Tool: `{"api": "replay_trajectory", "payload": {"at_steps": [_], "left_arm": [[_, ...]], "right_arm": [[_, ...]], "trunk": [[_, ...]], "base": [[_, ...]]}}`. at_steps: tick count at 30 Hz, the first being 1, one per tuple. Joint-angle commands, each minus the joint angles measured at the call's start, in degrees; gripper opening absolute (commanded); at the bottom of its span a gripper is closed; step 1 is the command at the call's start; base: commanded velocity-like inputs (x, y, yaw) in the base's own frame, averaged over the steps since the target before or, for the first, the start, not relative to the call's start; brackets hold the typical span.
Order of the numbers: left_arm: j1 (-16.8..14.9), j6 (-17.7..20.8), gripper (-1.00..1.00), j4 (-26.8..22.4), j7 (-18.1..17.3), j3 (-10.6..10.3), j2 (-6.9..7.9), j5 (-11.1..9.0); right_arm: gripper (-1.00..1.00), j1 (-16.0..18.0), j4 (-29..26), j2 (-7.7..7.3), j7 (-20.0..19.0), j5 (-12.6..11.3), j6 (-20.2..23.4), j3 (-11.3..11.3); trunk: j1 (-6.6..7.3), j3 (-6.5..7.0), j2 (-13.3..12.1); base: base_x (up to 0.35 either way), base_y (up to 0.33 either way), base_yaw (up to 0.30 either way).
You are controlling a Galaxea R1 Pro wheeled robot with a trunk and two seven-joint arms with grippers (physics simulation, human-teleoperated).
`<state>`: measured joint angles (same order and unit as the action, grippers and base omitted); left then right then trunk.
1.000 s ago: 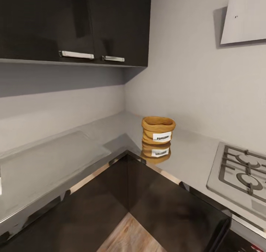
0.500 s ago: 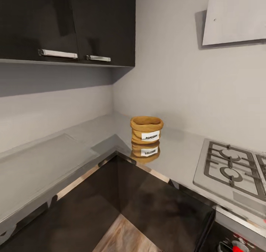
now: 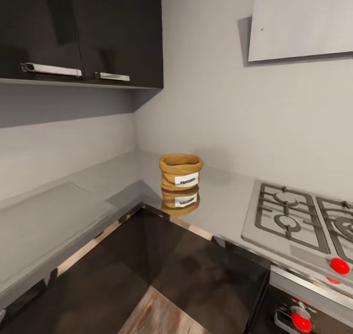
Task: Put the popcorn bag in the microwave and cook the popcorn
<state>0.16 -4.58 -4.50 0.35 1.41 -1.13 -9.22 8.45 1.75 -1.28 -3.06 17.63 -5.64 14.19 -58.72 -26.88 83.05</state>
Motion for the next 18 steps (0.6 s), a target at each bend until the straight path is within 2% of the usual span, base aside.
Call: {"api": "replay_trajectory", "payload": {"at_steps": [1,11,14,18], "left_arm": [[0.02,-0.04,1.0,-0.02,-0.02,0.09,-0.02,-0.24],[0.02,-0.05,1.0,0.02,-0.09,0.08,-0.03,-0.18],[0.02,-0.07,1.0,0.02,-0.03,0.08,-0.02,-0.13],[0.02,-0.08,1.0,0.02,0.0,0.08,-0.02,-0.12]], "right_arm": [[1.0,0.08,0.19,-0.05,-0.11,0.39,-0.34,0.48],[1.0,0.08,0.19,-0.1,-0.08,0.33,-0.38,0.48],[1.0,0.08,0.19,-0.06,-0.03,0.26,-0.34,0.48],[1.0,0.07,0.19,-0.04,-0.04,0.22,-0.29,0.48]], "trunk": [[-0.01,-0.05,0.03],[-0.01,-0.05,0.03],[-0.01,-0.05,0.03],[-0.01,-0.05,0.03]], "base": [[0.116,0.246,-0.014],[0.147,0.294,-0.002],[0.07,0.113,-0.113],[0.009,0.015,-0.257]]}}
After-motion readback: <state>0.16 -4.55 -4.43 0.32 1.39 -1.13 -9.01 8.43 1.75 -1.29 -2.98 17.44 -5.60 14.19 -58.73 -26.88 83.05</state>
